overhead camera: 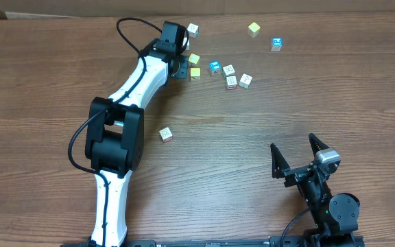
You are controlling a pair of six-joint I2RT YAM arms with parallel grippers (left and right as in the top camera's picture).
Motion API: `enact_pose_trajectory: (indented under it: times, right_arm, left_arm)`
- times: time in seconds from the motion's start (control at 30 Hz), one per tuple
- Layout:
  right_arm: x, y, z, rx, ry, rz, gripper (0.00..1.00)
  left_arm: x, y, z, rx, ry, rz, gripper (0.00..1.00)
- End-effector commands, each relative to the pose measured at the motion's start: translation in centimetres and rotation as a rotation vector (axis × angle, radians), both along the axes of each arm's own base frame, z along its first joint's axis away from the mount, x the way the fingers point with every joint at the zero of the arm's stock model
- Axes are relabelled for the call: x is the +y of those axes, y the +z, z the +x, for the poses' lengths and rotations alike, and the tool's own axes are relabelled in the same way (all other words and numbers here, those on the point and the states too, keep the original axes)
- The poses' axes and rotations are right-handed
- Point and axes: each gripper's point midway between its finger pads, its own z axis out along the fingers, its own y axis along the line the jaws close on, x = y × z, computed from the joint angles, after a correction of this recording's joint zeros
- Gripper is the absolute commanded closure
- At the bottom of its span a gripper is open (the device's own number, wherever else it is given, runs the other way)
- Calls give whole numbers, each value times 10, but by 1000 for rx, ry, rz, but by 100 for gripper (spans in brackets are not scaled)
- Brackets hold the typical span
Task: Form a circle
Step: 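Move the left gripper to the green-bordered 7 block and grasp it, then carry the green 7 block toward the centre with the left gripper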
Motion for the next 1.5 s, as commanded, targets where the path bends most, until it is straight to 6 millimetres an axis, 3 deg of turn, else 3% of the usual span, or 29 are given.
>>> enact_pose_trajectory:
  times: [0.0,0.13,0.27,0.33,0.53,0.73,0.97,1.33,1.47]
  right_arm:
    - [-1,-2,0,-4,-7,-4,0]
    - [-1,-2,0,-4,-7,-4,0]
    - [-1,-2,0,-4,-7,-4,0]
    - [-1,-2,0,-4,-6,-4,0]
    - [-1,-2,0,-4,-7,-4,0]
    - [-1,-2,0,-4,-7,-4,0]
    - [-1,-2,0,-4,-7,-4,0]
    - [-1,-2,0,-4,-7,-4,0]
    - [-1,-2,0,-4,-7,-4,0]
  left_arm:
    - [1,48,13,-76,14,-16,82]
    - [3,89,7,-110,16,-30,82]
    - [6,130,-16,-110,35,-51,84]
    - [9,160,-40,-98,66,-73,88]
    - [12,214,-95,-81,80,-99,90]
    - [1,239,-148,-19,14,-137,89]
    - [-17,203,-197,183,8,-96,89]
    - [-60,91,-244,331,-95,-11,83]
    - [-68,59,-249,313,-123,-7,83]
